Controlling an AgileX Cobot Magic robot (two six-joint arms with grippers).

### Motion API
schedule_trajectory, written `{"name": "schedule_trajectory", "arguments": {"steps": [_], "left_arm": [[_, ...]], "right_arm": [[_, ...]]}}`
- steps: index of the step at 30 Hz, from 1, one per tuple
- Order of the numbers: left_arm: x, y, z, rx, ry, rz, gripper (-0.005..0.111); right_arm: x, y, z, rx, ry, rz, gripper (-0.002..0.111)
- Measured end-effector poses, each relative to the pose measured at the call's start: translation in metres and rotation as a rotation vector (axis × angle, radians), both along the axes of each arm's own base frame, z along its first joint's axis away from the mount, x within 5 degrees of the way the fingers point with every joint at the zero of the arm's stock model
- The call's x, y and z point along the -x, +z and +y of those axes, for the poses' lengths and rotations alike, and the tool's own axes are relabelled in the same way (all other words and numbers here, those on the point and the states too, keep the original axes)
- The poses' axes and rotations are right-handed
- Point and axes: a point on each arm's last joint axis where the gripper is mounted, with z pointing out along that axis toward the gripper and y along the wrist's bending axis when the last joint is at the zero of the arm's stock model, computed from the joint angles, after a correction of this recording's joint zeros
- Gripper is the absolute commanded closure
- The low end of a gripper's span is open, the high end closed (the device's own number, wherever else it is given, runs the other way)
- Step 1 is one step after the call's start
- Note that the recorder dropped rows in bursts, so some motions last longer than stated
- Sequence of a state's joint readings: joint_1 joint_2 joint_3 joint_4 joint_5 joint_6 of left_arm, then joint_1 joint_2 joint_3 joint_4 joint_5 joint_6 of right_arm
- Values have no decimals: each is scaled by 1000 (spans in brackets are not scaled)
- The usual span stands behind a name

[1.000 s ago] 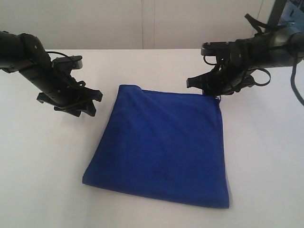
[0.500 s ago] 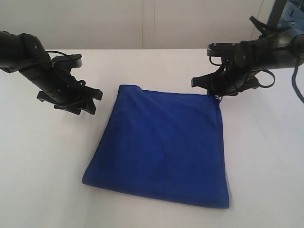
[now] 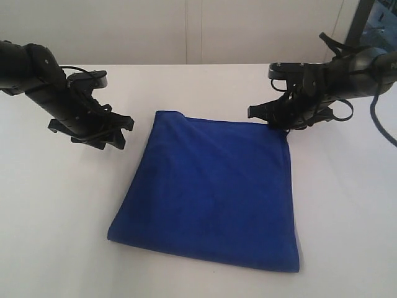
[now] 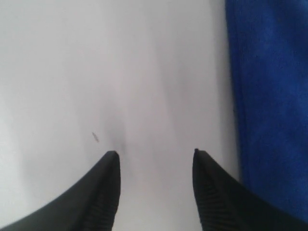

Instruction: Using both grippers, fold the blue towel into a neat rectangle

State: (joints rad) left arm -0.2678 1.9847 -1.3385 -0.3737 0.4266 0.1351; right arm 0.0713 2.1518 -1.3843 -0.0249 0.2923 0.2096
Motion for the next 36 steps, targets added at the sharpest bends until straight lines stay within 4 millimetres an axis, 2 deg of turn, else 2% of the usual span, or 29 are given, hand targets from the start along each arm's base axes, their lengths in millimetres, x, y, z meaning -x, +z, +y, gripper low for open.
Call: {"name": "schedule_trajectory", "arguments": {"steps": [14,25,36], "left_arm": [[0,0,0,0,1,-2,55],[0,0,0,0,1,-4,55],[0,0,0,0,1,-4,55]], "right_arm": [[-1,1,0,-1,2,-19,108],[1,29,0,11,19,-70,108],[4,29,-3,81,65,-26,108]]}}
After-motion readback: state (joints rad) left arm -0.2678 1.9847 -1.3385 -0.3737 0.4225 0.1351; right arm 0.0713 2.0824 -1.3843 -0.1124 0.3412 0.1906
